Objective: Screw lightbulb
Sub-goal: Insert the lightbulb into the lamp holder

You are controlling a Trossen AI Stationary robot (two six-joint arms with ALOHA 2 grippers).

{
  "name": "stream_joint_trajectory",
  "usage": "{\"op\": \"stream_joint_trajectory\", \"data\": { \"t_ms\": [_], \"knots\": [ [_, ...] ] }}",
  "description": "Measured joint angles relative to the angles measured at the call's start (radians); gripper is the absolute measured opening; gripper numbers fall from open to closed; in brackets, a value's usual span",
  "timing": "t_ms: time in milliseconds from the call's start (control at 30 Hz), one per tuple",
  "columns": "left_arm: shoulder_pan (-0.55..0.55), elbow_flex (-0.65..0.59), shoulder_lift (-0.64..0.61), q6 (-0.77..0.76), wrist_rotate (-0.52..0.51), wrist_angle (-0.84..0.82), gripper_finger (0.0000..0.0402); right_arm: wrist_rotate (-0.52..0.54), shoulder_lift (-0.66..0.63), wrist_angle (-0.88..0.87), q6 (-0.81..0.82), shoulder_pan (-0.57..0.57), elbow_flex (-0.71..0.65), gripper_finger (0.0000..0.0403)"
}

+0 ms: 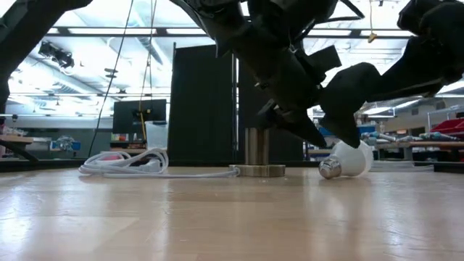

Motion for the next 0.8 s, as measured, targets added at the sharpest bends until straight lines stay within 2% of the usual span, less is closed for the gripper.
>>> {"op": "stream_joint_trajectory", "data": {
  "t_ms": [200,333,533,633,733,800],
  "knots": [
    [-0.009,-0.002,0.002,0.051,0.033,0.002,0.0291,0.034,0.000,0.001,0.009,0.019,0.000,0.0199],
    [-0.058,0.028,0.007,0.115,0.038,-0.038,0.0291,0.058,0.000,0.000,0.009,0.032,0.000,0.0199],
    [-0.142,0.144,0.008,0.261,-0.158,-0.174,0.0291,0.100,0.000,0.001,0.009,0.048,0.000,0.0199],
    [-0.152,0.194,0.007,0.290,-0.192,-0.207,0.0291,0.101,0.000,0.003,0.009,0.048,0.000,0.0199],
    [-0.150,0.232,0.006,0.286,-0.157,-0.248,0.0291,0.100,0.000,0.007,0.008,0.048,0.000,0.0199],
    [-0.136,0.245,0.006,0.289,-0.057,-0.256,0.0291,0.101,0.000,0.009,0.008,0.048,0.000,0.0199]
  ]
}}
